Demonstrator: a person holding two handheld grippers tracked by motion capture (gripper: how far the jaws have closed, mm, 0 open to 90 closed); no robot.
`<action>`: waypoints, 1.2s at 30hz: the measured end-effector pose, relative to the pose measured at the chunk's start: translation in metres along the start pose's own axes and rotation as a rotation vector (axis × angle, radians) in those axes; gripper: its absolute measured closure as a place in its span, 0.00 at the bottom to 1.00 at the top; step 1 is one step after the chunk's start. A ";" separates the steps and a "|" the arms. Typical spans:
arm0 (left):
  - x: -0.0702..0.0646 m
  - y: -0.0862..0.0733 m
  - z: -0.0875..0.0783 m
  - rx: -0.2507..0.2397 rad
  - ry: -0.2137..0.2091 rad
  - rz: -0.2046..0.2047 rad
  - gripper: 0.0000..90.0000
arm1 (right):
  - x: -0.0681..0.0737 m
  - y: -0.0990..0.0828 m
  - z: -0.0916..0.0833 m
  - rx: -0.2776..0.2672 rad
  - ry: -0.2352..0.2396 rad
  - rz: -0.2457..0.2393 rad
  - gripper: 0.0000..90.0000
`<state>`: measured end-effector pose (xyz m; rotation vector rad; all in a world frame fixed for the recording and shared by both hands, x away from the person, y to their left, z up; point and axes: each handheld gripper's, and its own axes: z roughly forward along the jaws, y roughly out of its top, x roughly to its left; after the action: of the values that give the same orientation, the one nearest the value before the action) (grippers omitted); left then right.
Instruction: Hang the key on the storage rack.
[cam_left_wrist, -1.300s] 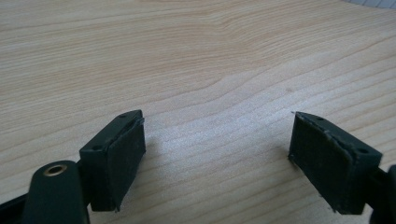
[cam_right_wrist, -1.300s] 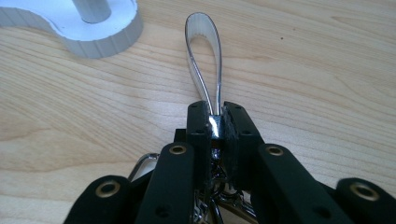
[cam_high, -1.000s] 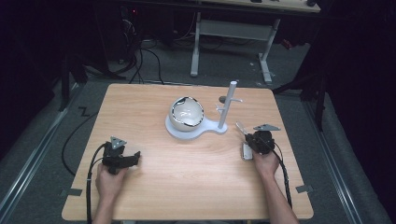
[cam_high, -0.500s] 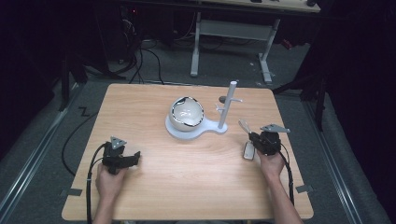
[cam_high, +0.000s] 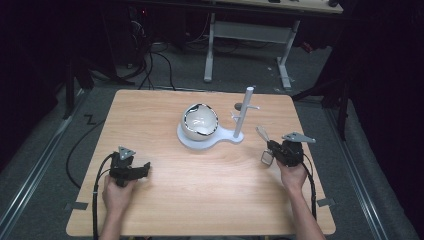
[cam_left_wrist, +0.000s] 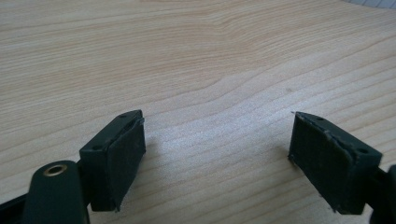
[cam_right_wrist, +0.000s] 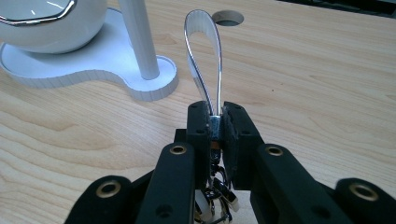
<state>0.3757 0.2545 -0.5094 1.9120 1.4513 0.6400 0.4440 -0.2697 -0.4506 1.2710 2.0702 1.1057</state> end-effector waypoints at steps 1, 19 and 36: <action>0.000 0.000 0.000 0.000 0.000 0.000 0.21 | 0.001 0.001 -0.002 -0.006 0.003 -0.004 0.91; 0.000 0.000 0.000 0.000 0.000 0.000 0.21 | 0.008 0.013 -0.024 -0.087 0.061 -0.008 0.91; 0.000 0.000 0.000 -0.002 0.001 -0.002 0.21 | 0.016 0.027 -0.048 -0.129 0.083 -0.058 0.91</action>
<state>0.3758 0.2543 -0.5094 1.9091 1.4520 0.6410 0.4154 -0.2672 -0.4011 1.1140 2.0454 1.2630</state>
